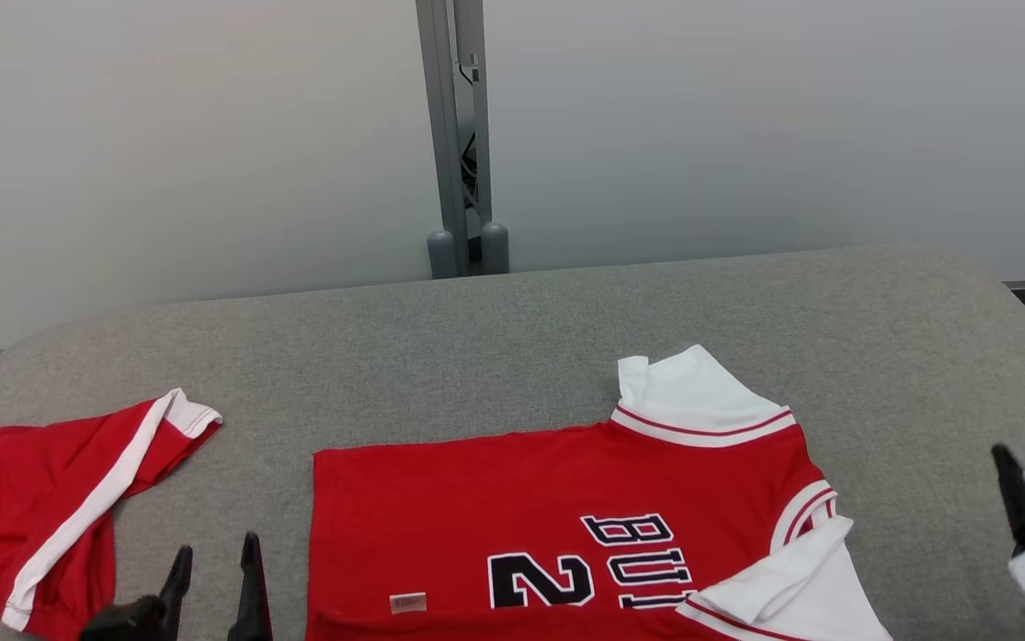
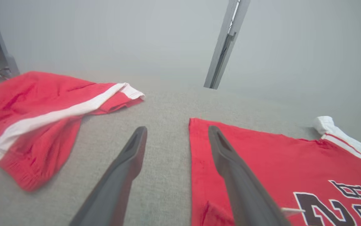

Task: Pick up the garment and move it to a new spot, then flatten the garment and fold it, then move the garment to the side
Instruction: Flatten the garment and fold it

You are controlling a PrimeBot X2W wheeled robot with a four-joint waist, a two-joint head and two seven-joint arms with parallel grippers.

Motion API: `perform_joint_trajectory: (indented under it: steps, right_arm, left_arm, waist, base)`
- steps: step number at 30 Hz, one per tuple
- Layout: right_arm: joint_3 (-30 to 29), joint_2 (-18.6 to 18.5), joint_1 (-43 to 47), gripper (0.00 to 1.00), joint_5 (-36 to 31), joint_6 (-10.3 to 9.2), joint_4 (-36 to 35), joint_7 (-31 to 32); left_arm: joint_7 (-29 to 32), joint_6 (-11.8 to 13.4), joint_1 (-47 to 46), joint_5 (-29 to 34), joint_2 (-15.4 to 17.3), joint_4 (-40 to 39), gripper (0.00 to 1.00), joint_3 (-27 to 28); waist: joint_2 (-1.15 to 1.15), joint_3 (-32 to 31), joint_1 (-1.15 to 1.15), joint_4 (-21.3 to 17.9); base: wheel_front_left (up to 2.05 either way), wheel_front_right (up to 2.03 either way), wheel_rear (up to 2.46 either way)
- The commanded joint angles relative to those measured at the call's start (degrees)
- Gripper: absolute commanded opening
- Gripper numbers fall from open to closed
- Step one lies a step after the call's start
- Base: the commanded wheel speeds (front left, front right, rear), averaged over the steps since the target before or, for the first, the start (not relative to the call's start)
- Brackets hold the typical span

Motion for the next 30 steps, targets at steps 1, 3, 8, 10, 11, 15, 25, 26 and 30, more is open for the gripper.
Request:
perform_joint_trajectory:
  steps: [1, 3, 8, 10, 11, 15, 25, 26, 30]
  right_arm:
    - [-1.47, -1.02, -1.06, 1.00, -2.66, -0.02, -0.98, -0.49]
    - [-6.67, -0.27, -1.52, 1.00, -10.68, -0.02, -4.17, -0.45]
    - [-19.80, 5.20, 2.02, 1.00, -29.69, -0.02, -15.47, -0.34]
    - [-23.65, 7.89, 3.87, 1.00, -36.04, -0.02, -20.13, -0.34]
    - [-25.20, 9.27, 4.72, 1.00, -38.75, -0.02, -22.14, -0.34]
    - [-28.32, 13.12, 7.66, 1.00, -47.95, -0.02, -28.94, -0.34]
    - [-27.79, 17.78, 10.71, 1.00, -58.81, -0.02, -35.07, -0.35]
    - [-27.31, 17.99, 10.70, 1.00, -59.91, -0.02, -35.12, -0.35]
    - [-26.13, 19.86, 10.36, 1.00, -62.40, -0.02, -34.77, -0.35]
  left_arm:
    - [-0.21, 0.31, -0.68, 1.82, 0.34, -0.97, 1.00, 0.37]
    - [-0.22, 0.74, -1.11, 6.04, -0.04, -4.25, 1.00, 1.97]
    - [-0.24, 0.62, -1.17, 14.76, -2.11, -9.84, 1.00, 5.37]
    - [-0.24, 0.22, -1.33, 17.35, -2.95, -10.70, 1.00, 5.57]
    - [-0.24, -0.03, -1.76, 18.21, -3.44, -10.92, 1.00, 5.63]
    - [-0.24, -0.97, -2.43, 21.56, -4.61, -11.43, 1.00, 5.30]
    - [-0.25, -0.16, -4.01, 26.71, -5.58, -11.91, 1.00, 4.50]
    - [-0.25, 0.07, -4.04, 26.96, -5.61, -11.99, 1.00, 4.42]
    - [-0.26, 0.54, -3.87, 27.43, -5.74, -11.62, 1.00, 3.88]
  waist:
    - [0.00, 0.07, 0.00, -0.11]
    - [0.00, 0.40, 0.00, -0.49]
    - [0.00, 0.00, 0.00, -1.60]
    - [0.00, 0.37, 0.00, -1.59]
    - [0.00, 0.52, 0.00, -1.53]
    - [0.00, 0.88, 0.00, -1.49]
    - [0.00, 2.08, 0.00, -1.45]
    - [0.00, 2.32, 0.00, -1.52]
    - [0.00, 3.05, 0.00, -1.67]
  base:
    - [0.00, 0.00, 0.00]
    - [0.00, 0.00, 0.00]
    - [0.00, 0.00, 0.00]
    - [0.00, 0.00, 0.00]
    - [0.00, 0.00, 0.00]
    - [0.00, 0.00, 0.00]
    - [0.00, 0.00, 0.00]
    - [0.00, 0.00, 0.00]
    - [0.00, 0.00, 0.00]
